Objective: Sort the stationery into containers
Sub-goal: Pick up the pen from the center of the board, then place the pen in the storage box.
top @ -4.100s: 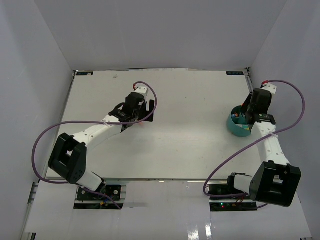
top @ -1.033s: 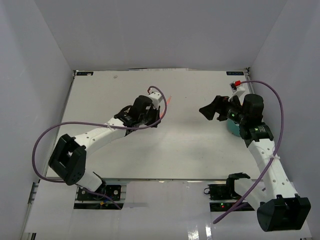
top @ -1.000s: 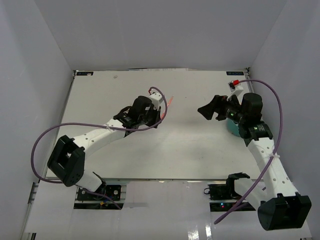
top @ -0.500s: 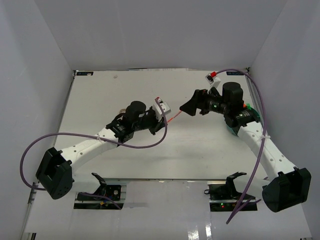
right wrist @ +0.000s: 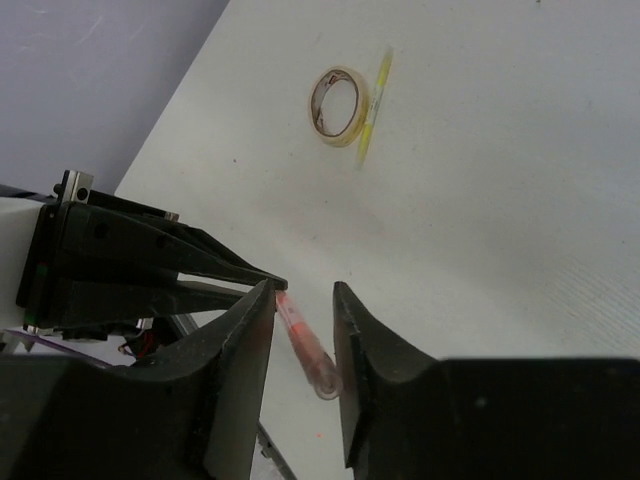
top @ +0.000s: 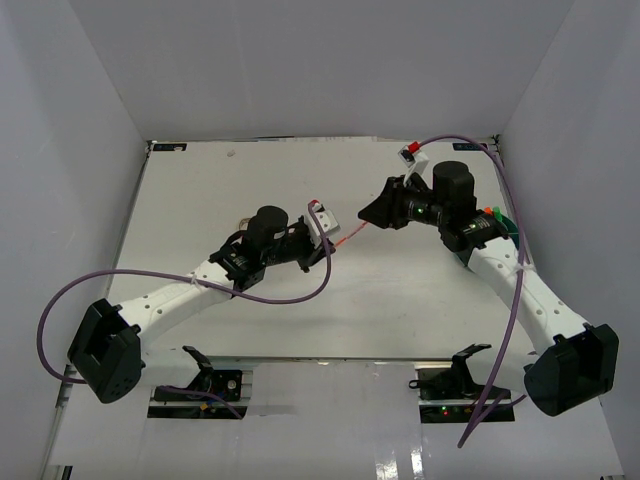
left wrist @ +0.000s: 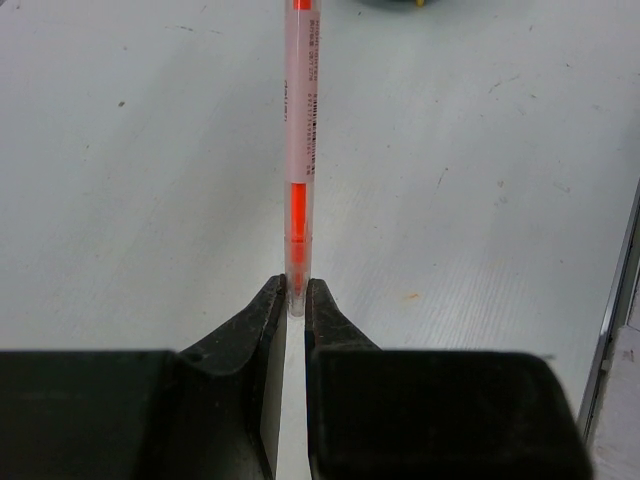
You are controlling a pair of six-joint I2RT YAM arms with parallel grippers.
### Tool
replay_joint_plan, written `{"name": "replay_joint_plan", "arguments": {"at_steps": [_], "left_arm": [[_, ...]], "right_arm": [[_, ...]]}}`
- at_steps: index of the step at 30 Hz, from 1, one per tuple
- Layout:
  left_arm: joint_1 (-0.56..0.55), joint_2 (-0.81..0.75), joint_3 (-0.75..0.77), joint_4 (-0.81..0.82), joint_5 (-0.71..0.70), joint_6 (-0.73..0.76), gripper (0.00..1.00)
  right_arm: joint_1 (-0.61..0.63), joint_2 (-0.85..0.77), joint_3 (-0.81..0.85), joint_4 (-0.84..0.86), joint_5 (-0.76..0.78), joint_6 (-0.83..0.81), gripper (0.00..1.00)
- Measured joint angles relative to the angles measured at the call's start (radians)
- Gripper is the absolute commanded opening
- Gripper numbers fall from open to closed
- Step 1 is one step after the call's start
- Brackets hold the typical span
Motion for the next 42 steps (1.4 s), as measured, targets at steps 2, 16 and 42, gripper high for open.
{"name": "replay_joint_plan", "arguments": {"at_steps": [2, 16, 42], "left_arm": [[0.0, 0.0, -0.001, 0.01, 0.0, 0.0, 0.0], [0.0, 0.0, -0.021, 0.061, -0.045, -0.05, 0.84], [0.195, 0.232, 0.14, -0.213, -0.454, -0.502, 0.98]], "right_arm": [[0.0, 0.001, 0.0, 0.0, 0.002, 0.001, 0.27], [0.011, -0.032, 0.0, -0.038, 0.125, -0.032, 0.08], [-0.29, -0.205, 0.039, -0.204, 1.078, -0.267, 0.08]]}}
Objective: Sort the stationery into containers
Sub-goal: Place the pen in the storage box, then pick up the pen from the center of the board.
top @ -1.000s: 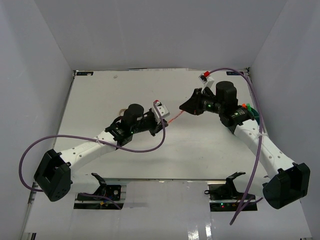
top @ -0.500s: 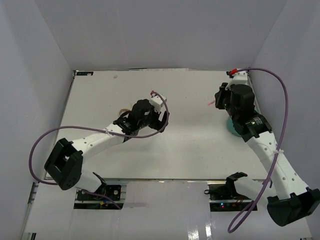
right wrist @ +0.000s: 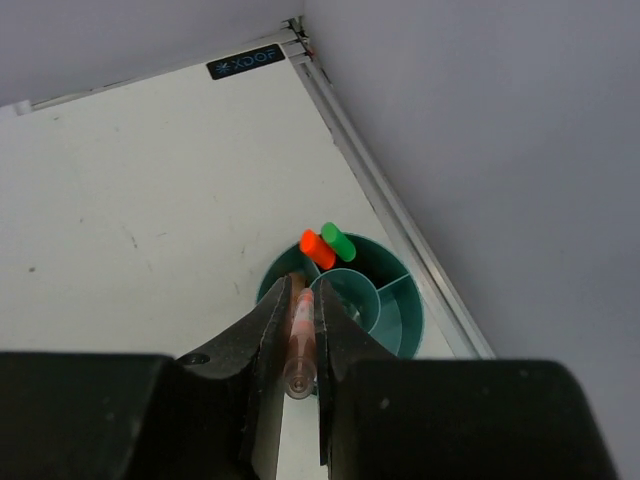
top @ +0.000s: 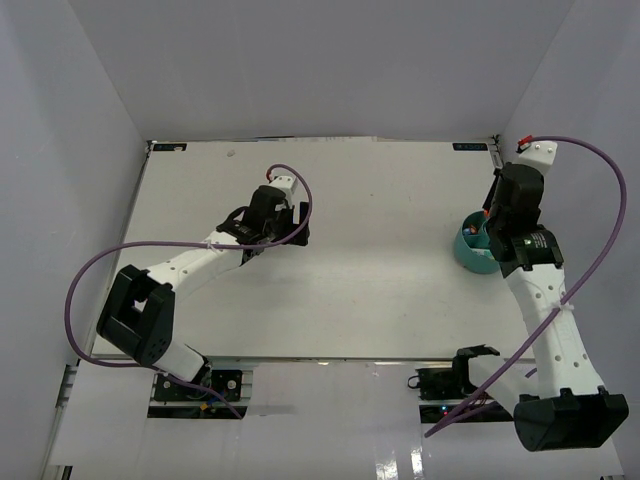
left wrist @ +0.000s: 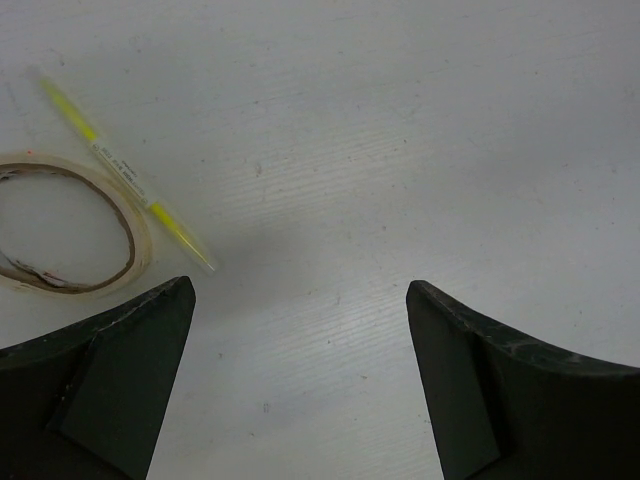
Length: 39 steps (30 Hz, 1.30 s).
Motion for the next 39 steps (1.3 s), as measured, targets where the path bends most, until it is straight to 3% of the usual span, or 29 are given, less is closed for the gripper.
{"name": "replay_joint_plan", "arguments": {"at_steps": [18, 21, 23, 31, 37, 39], "left_arm": [[0.0, 0.0, 0.0, -0.026, -0.002, -0.021, 0.98], [0.0, 0.0, 0.0, -0.029, -0.003, -0.024, 0.98], [0.0, 0.0, 0.0, -0.029, -0.003, -0.024, 0.98], [0.0, 0.0, 0.001, -0.033, -0.008, -0.051, 0.98], [0.0, 0.0, 0.022, -0.091, -0.061, -0.175, 0.98], [0.0, 0.001, 0.03, -0.12, -0.087, -0.236, 0.98]], "right_arm": [[-0.181, 0.105, -0.125, 0.051, -0.09, 0.059, 0.11], [-0.191, 0.121, -0.154, 0.076, -0.098, 0.067, 0.22], [-0.197, 0.137, -0.171, 0.087, -0.106, 0.076, 0.36], [-0.2, 0.141, -0.183, 0.091, -0.168, 0.093, 0.66], [-0.202, 0.057, -0.112, 0.039, -0.28, 0.106, 0.95], [-0.202, 0.01, -0.085, 0.039, -0.331, 0.111, 0.98]]}}
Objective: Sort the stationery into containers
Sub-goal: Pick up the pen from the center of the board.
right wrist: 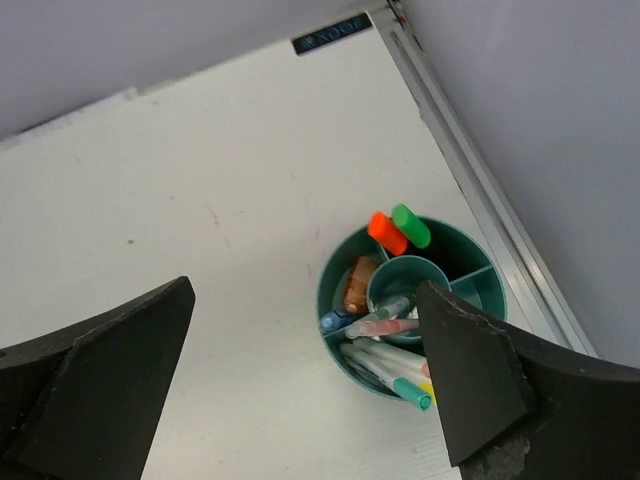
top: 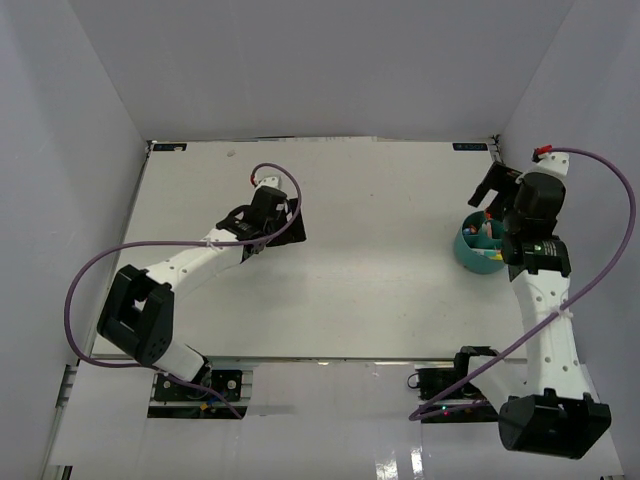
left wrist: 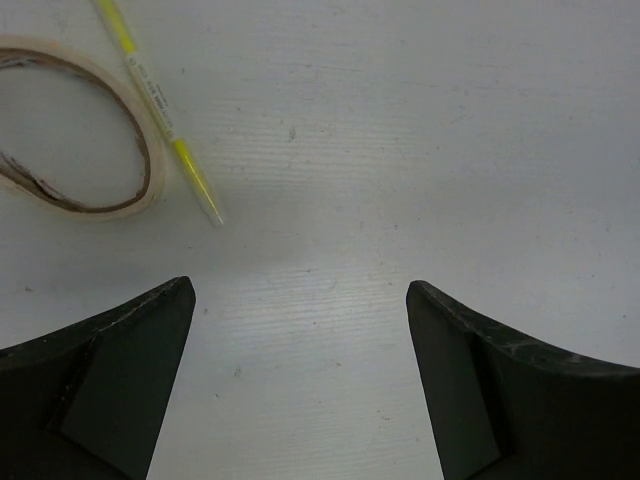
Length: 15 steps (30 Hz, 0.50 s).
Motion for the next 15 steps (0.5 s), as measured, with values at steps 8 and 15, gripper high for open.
{"name": "replay_joint_plan", "arguments": {"at_steps": [8, 15], "left_arm": [[0.0, 0.106, 0.045, -0.132, -0.089, -0.211, 0.9], [0.006, 0.25, 0.123, -0.208, -0.113, -0.287, 0.79]], "right_arm": [[0.0, -0.181, 0.007, 0.018, -0.267, 0.045, 0.91], [0.047, -0.22, -0.079, 0.044, -0.37, 0.064, 0.91]]}}
